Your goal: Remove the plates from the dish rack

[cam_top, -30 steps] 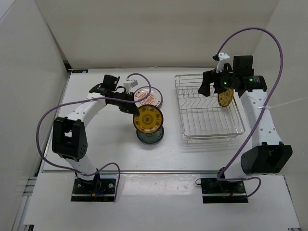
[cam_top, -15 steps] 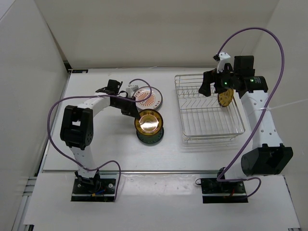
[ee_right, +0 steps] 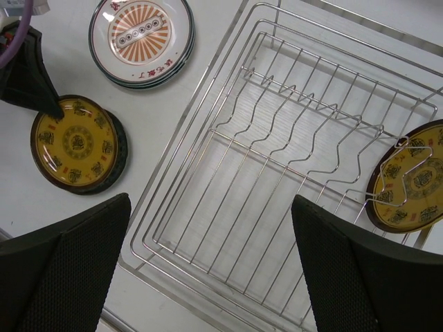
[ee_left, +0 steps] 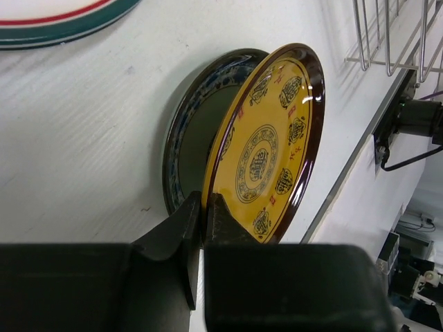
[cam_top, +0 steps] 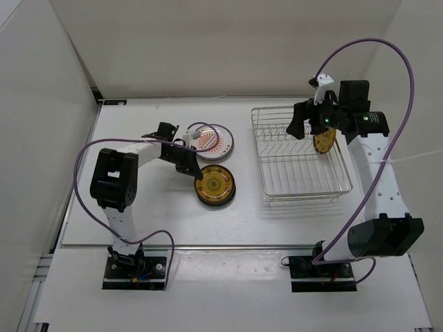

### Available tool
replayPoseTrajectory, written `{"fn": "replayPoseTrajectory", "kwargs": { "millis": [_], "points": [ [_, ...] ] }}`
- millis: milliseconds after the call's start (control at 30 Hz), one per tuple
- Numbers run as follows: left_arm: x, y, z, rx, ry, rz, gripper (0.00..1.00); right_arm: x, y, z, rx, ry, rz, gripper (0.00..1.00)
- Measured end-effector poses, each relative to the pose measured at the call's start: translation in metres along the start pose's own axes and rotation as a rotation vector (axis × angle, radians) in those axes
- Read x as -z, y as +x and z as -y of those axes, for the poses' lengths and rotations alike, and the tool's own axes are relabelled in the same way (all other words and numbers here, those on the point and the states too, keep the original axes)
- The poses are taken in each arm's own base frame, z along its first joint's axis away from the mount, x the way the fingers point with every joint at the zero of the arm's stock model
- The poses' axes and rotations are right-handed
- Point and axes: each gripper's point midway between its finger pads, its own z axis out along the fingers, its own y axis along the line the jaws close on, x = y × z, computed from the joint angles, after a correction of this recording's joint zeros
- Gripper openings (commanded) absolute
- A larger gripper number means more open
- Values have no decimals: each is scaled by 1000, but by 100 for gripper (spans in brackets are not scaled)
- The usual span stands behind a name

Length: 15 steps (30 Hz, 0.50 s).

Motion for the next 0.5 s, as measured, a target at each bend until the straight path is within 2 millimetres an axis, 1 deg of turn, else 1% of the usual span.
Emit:
{"fn": "replayPoseTrajectory", "kwargs": {
  "millis": [67,133,167,400,500],
  "points": [
    [-1,2,0,2,0,-5,11,2,-1,-1,3,1,6,100],
    [-2,3,0,2,-3,-5,17,4,-2,-3,6,-2,12,100],
    [-2,2,0,2,-2,-5,17,4,-3,-3,6,-2,13,100],
    [-9,7,-8,37,-8,-21,30,6,-3,-4,8,-5,17,100],
    [-12,11,-11,58,-9,-34,30,6,-4,-4,9,-4,18,100]
  ]
}}
